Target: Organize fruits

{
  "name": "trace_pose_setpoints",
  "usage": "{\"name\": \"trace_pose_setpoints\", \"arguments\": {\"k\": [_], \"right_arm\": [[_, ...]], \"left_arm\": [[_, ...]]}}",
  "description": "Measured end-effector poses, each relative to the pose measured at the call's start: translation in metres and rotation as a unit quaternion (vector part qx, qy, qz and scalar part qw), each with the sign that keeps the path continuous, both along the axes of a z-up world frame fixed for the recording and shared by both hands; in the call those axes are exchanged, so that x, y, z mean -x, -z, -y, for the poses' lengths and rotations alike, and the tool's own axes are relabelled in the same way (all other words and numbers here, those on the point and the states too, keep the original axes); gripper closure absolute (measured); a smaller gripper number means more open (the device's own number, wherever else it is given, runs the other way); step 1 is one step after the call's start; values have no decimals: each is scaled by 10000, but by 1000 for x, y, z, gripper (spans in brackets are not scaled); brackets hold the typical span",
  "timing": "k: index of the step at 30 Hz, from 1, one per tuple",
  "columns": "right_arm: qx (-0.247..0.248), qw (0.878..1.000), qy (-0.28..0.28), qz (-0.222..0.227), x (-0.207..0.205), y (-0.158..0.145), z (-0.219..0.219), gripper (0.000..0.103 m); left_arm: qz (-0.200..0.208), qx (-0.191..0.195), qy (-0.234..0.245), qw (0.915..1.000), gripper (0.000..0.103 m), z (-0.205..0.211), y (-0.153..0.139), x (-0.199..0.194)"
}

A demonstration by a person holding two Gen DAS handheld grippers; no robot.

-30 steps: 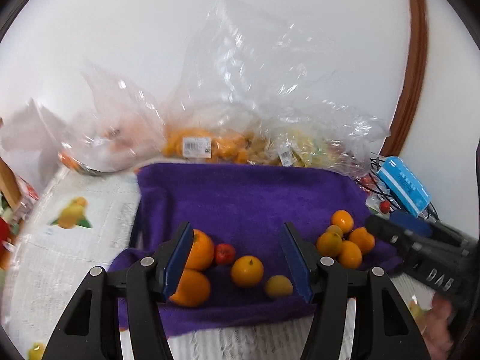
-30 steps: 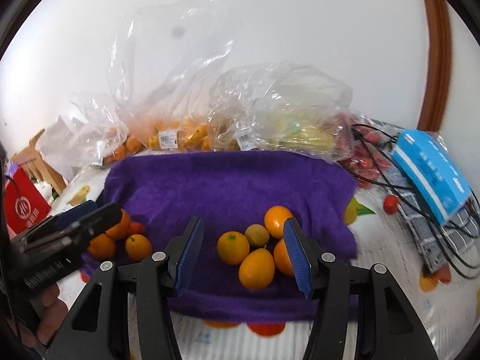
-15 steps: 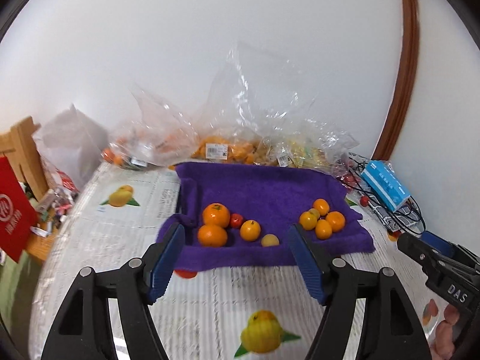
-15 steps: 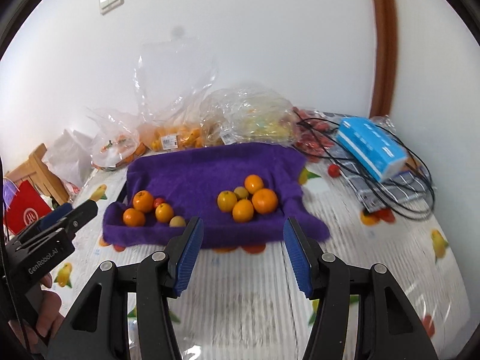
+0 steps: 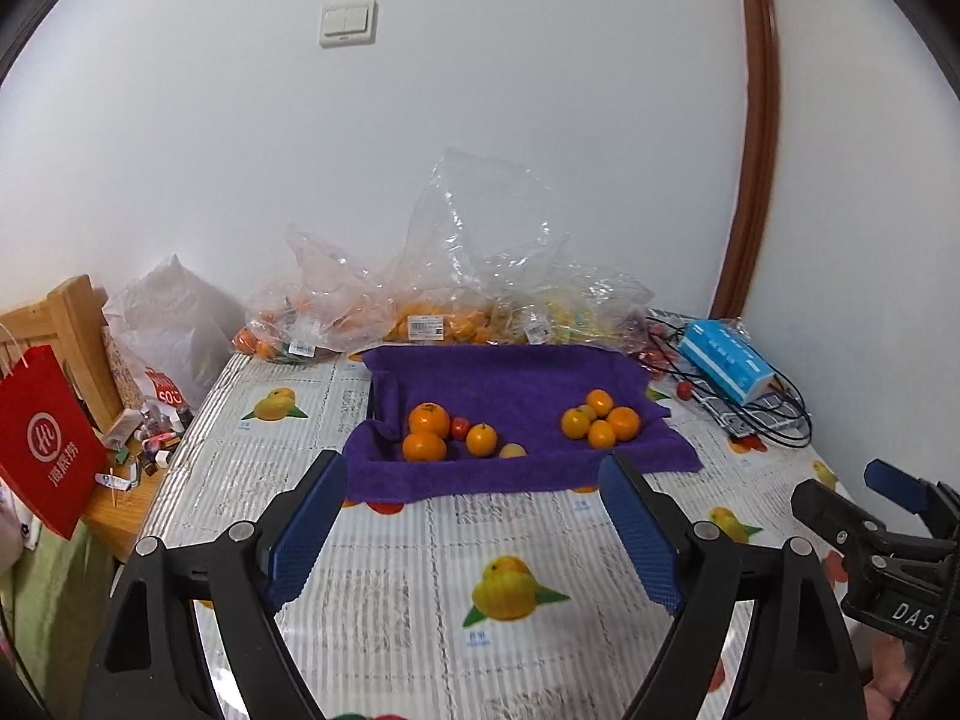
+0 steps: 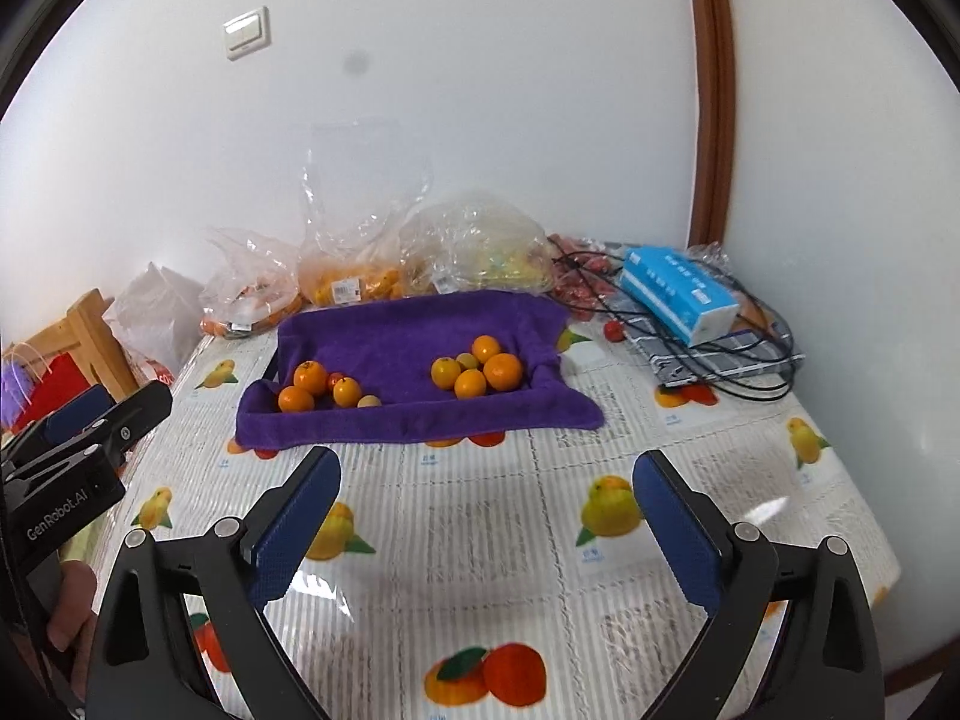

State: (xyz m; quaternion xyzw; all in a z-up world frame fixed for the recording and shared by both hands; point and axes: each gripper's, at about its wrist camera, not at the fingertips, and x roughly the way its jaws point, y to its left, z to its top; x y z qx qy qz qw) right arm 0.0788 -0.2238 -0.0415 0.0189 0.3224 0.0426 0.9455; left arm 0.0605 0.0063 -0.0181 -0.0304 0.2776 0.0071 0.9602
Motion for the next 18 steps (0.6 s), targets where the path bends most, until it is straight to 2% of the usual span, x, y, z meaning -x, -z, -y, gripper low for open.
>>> {"name": "trace_pose_setpoints", "arguments": {"k": [7,18], "right_arm": [[39,9997,77,239,31,-20,3,6],[130,9990,187,377,42,-30,2,6]], "left_arm": [[90,56,59,9999,17,5,-6,18],[58,38,-40,10000,17,-2,-5,19]]}}
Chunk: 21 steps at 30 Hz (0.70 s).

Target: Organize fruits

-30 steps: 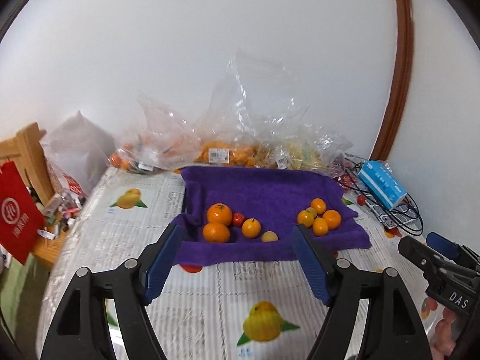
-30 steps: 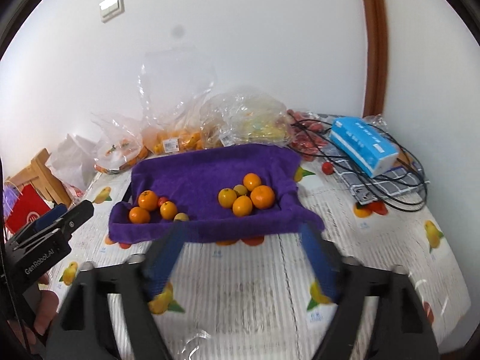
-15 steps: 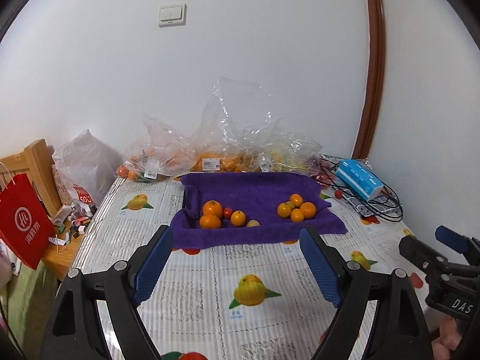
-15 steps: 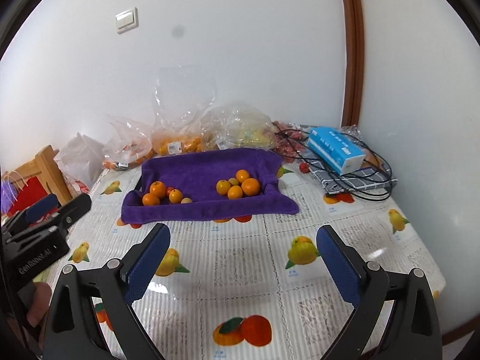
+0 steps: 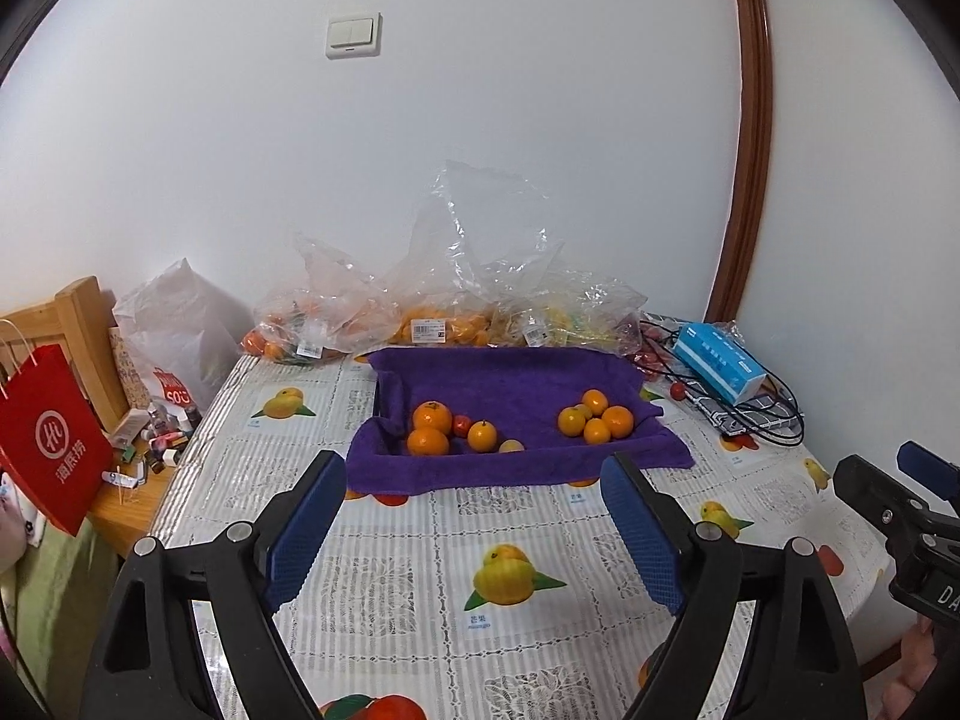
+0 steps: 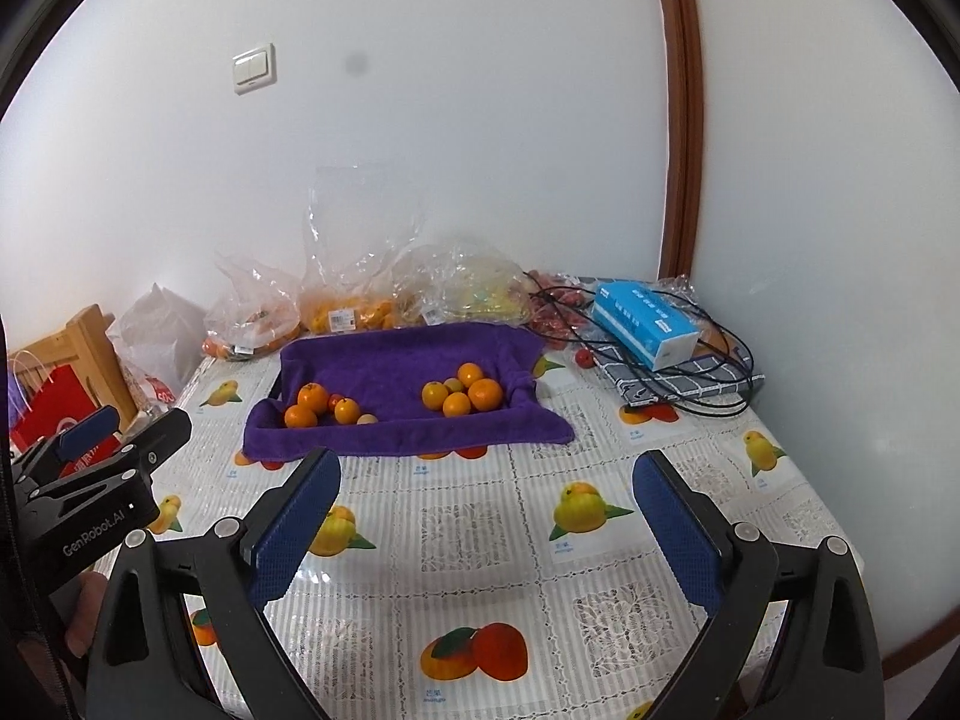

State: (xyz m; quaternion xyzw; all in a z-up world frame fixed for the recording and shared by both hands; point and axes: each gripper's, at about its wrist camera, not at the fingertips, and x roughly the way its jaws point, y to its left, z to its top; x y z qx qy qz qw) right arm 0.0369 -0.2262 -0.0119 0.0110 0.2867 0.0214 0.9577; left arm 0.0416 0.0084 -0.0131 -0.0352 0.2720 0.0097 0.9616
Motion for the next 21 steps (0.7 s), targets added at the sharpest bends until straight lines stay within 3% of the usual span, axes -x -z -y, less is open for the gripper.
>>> {"name": "trace_pose_setpoints", "arguments": {"k": [21], "right_arm": [[-7,10000,37,-2,2,0,3,6]], "left_arm": [[-40,-24,31,10000,17,2,2,2]]}}
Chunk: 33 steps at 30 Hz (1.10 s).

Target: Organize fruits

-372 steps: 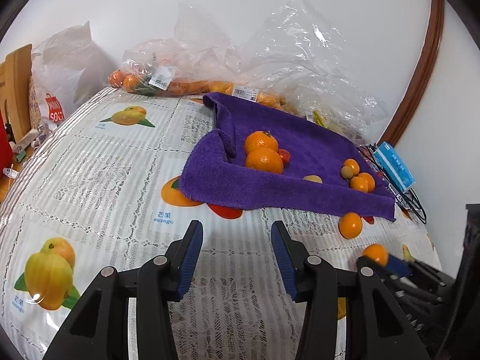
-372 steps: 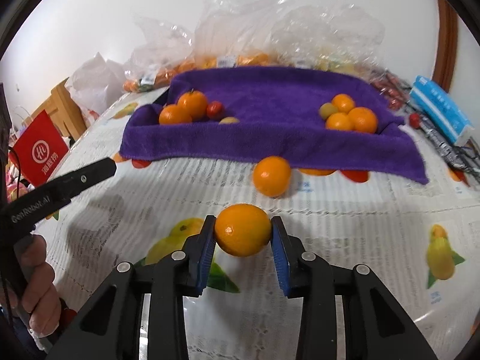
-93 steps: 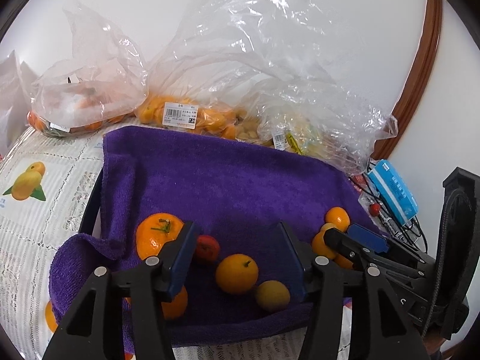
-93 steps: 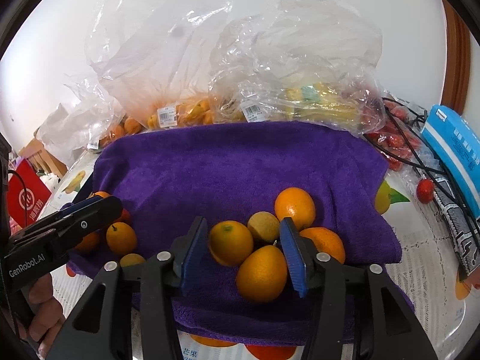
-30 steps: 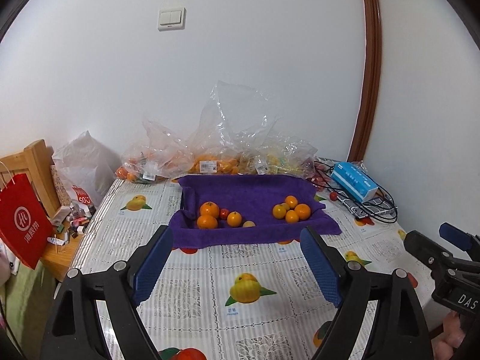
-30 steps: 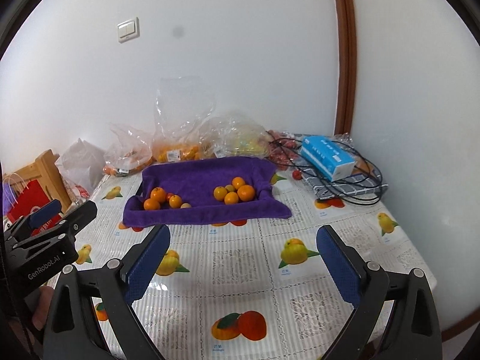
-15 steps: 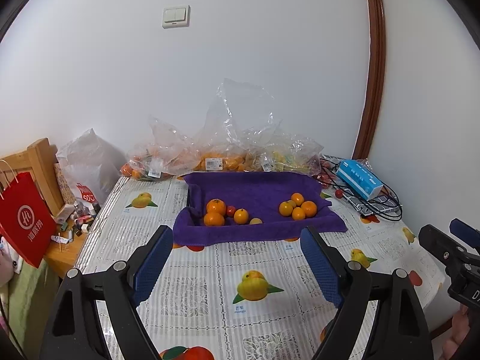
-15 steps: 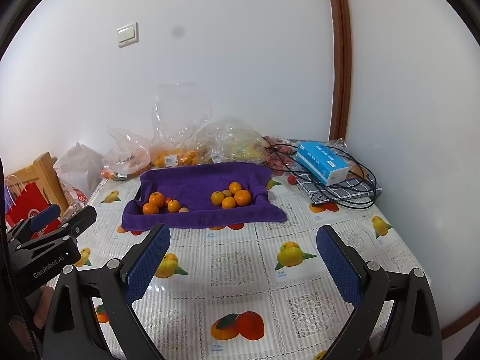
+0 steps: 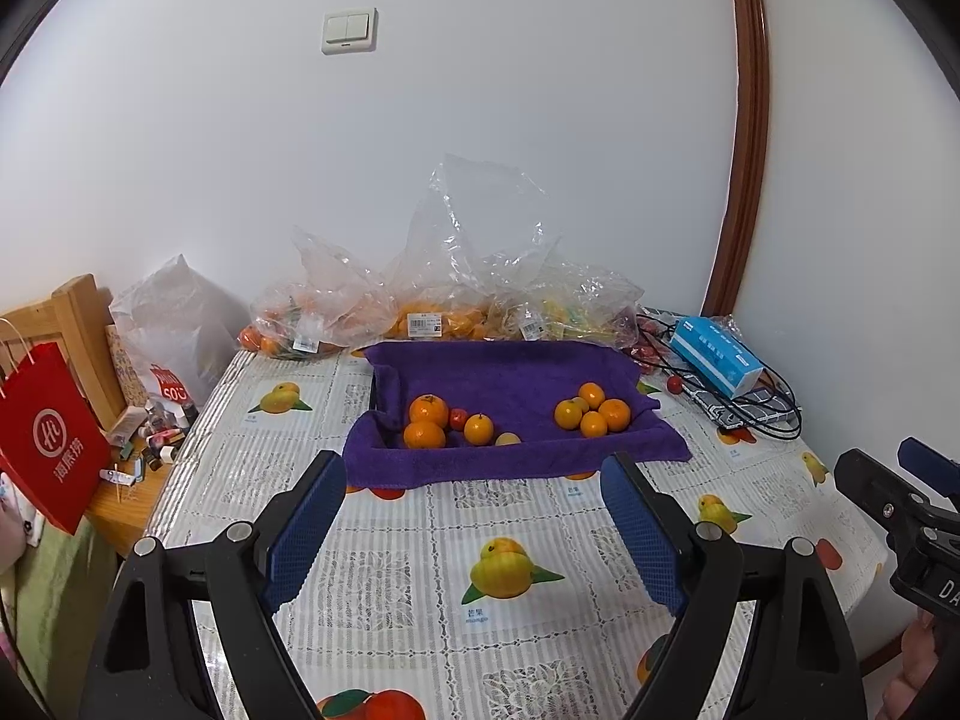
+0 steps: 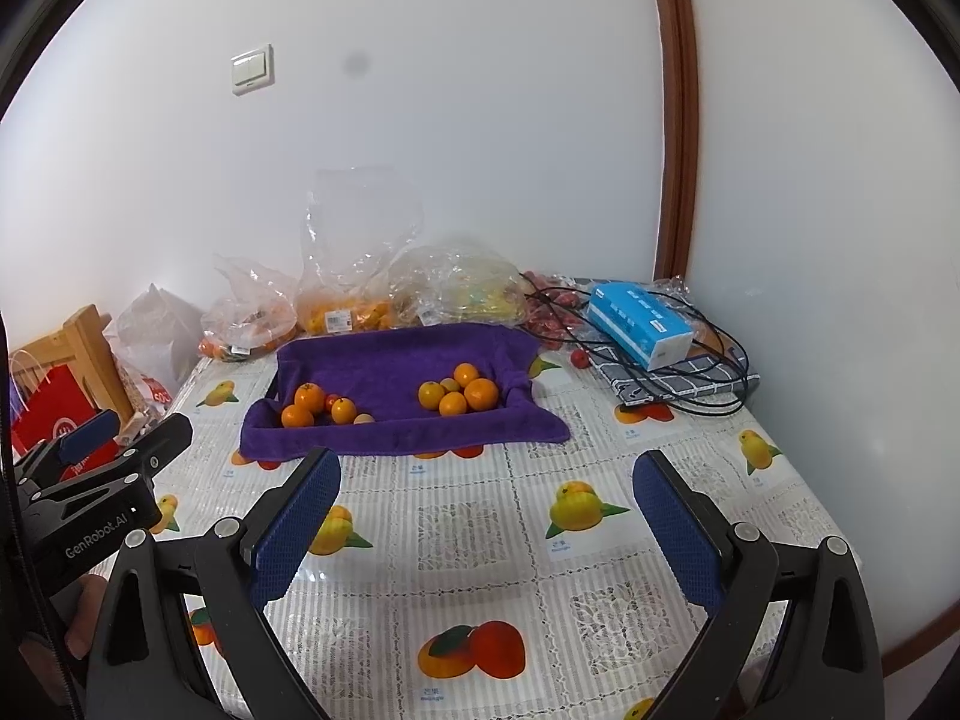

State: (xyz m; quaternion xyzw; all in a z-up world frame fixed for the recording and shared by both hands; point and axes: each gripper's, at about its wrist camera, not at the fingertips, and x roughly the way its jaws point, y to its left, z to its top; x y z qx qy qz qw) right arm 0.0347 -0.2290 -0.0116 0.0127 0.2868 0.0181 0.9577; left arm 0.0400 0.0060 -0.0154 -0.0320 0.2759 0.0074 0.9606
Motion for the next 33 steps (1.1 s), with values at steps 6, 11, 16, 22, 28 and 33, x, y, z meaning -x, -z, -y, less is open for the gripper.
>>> {"name": "trace_pose_setpoints", "arguments": {"k": [6,11,16,22,28,33], "right_arm": [[9,10000,21,-25,-2,2,1,6],[15,10000,7,-18,-2,3,0,6],[18,10000,6,-16,-2,4,-1,6],[11,10000,-3,-8,-1,4,-1,6],[19,10000,-28,10,-1,4,-4,6],[22,10000,-26,31,0,2,-4,6]], "left_arm": [[-6,-4,-14,10000,17,1,0,0],[-3,-15,-10,10000,17,0,-1,0],[-4,-2,-3,10000,17,0,-1,0],[19,-1,16,10000,17,-1,-3,0],[-6,1,11,10000,17,-2,-3,0],[-9,6,13,10000,17,-2,-3,0]]}}
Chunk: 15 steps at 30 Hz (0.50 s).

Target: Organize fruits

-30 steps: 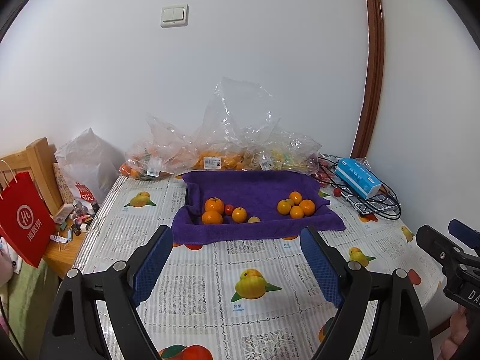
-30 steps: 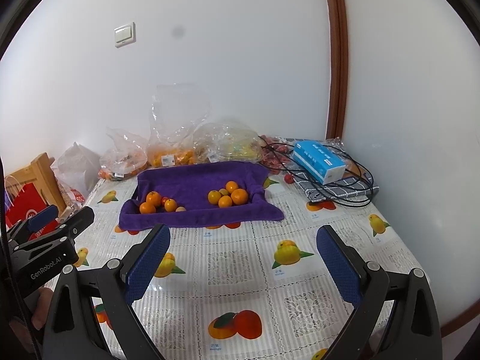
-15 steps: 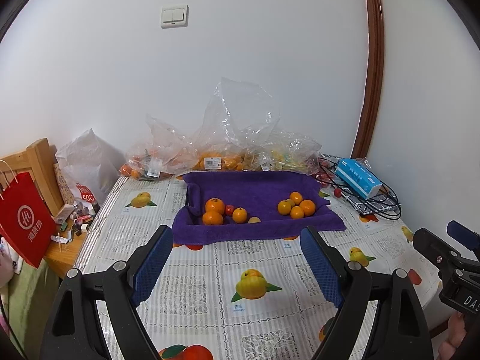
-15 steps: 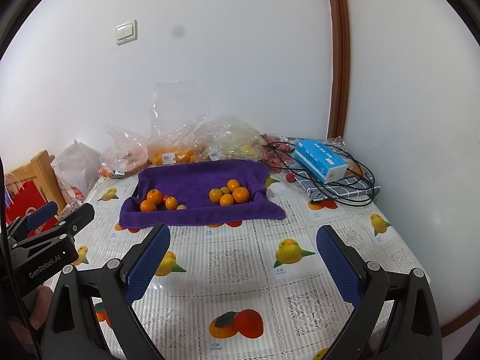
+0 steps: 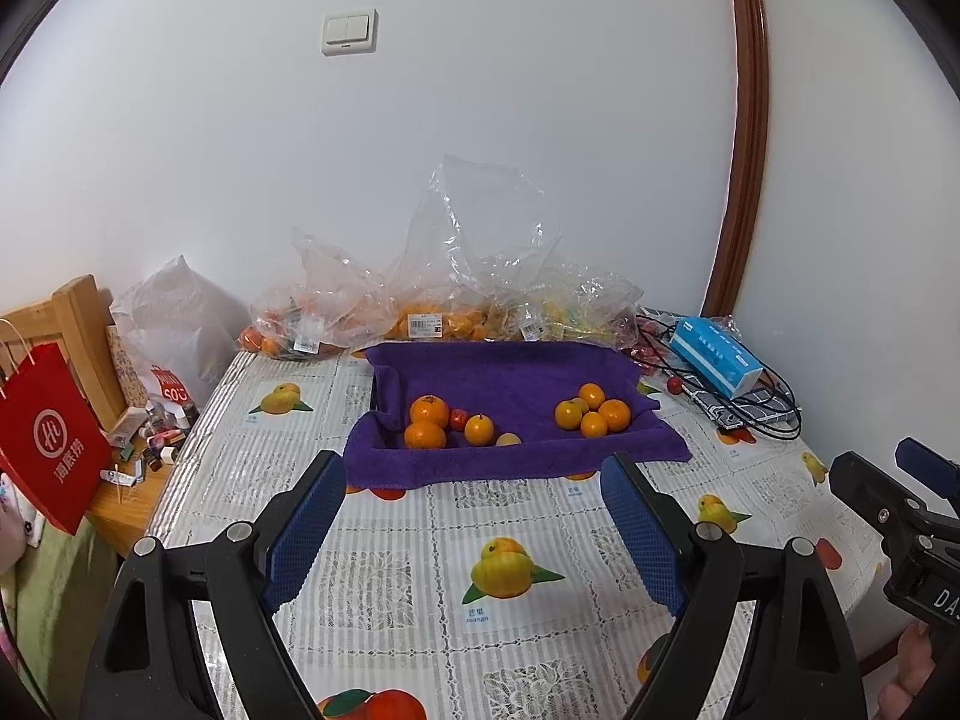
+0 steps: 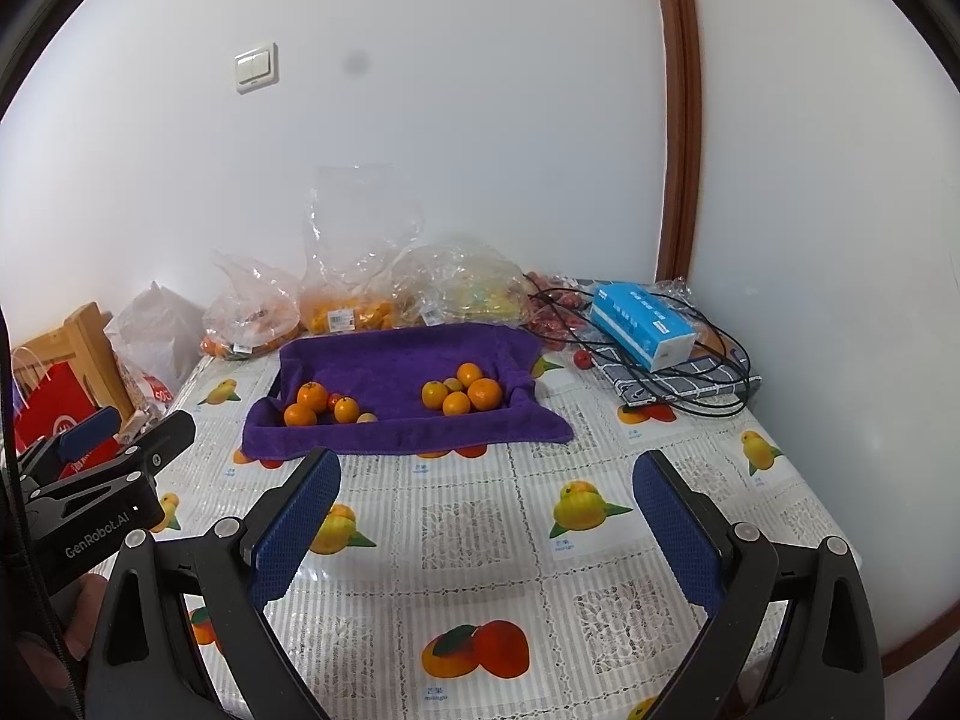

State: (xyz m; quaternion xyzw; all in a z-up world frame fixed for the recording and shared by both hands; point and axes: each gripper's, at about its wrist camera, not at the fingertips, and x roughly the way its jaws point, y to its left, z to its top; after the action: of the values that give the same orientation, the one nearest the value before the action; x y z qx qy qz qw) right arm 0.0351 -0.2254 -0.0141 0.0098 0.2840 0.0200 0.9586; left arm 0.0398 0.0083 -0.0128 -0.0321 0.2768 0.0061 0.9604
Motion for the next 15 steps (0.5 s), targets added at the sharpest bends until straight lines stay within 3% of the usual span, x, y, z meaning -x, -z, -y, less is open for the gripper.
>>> {"name": "trace_pose_setpoints", "arguments": {"k": [15], "right_arm": [[11,10000,-41,27,-1,-3,0,6]], "left_arm": [[-20,-39,0,10000,17,1,0,-2]]}}
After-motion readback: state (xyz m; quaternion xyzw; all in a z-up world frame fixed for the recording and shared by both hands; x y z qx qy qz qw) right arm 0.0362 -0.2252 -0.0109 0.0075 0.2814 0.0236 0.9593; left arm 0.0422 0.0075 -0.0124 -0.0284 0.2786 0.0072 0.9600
